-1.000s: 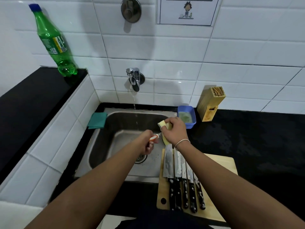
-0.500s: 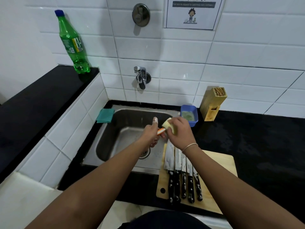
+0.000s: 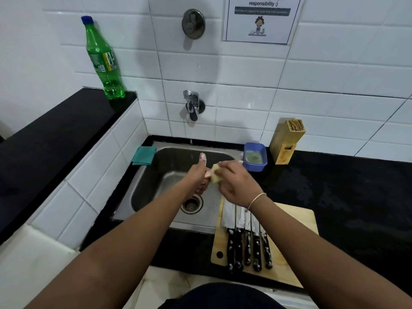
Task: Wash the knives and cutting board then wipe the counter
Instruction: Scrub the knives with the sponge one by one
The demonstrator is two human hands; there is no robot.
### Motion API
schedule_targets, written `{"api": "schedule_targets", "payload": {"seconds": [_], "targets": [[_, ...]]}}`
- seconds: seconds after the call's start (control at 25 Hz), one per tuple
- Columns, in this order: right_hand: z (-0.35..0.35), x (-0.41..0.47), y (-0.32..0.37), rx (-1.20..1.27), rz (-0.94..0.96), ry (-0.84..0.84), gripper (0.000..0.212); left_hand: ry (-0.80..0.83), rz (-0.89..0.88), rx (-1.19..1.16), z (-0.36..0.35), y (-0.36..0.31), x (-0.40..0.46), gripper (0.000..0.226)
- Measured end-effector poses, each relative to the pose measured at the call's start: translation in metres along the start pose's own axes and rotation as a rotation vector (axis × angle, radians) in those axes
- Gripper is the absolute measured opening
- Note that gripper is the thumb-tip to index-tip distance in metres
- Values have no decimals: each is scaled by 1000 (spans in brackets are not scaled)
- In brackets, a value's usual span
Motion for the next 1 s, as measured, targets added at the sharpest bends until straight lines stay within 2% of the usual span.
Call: {"api": "schedule_targets", "payload": {"seconds": [0.08, 0.12, 0.24, 0.28, 0.4, 0.44, 0.56, 0.6, 0.72, 0.76, 0.88, 0.92, 1.0], "targets": [[8, 3, -15, 37, -180, -78, 29, 1, -23, 35, 2, -2, -2, 83], [6, 7, -9, 44, -194, -95, 29, -18, -29, 41, 2, -4, -2, 80], [-9, 6, 21, 31, 35, -44, 32, -52, -43, 42, 4, -9, -3, 66], [-7, 3, 15, 20, 41, -36, 30, -41, -51, 64, 6, -9, -3, 69], [7, 3, -25, 42, -304, -128, 23, 9, -92, 149, 7, -6, -1, 85], [7, 6, -25, 39, -342, -132, 22, 13, -104, 150, 6, -6, -1, 85], [1, 8, -5, -7, -98, -67, 26, 19, -147, 113, 7, -8, -2, 77], [5, 5, -10, -21, -73, -61, 27, 24, -157, 117, 9, -7, -2, 79], [21, 3, -35, -71, -280, -124, 25, 39, -158, 118, 12, -4, -2, 81], [20, 6, -29, -90, -278, -133, 25, 51, -148, 95, 13, -3, -1, 80], [12, 4, -5, -130, -23, -74, 27, 144, -86, -9, 16, -2, -1, 76], [15, 1, -8, -145, 9, -60, 27, 179, -52, -25, 19, 0, -1, 74], [25, -1, -21, -151, -94, -99, 27, 259, 24, -60, 21, 5, -2, 68]]}}
Point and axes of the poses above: each hand's wrist, its own x-axis towards the middle knuckle, its own z-axis out of the back of the hand, y = z × x, the point moved 7 cm from there along x, towards the middle knuckle, and after that the axes turned 2 degrees about y, right-handed, at the moved point
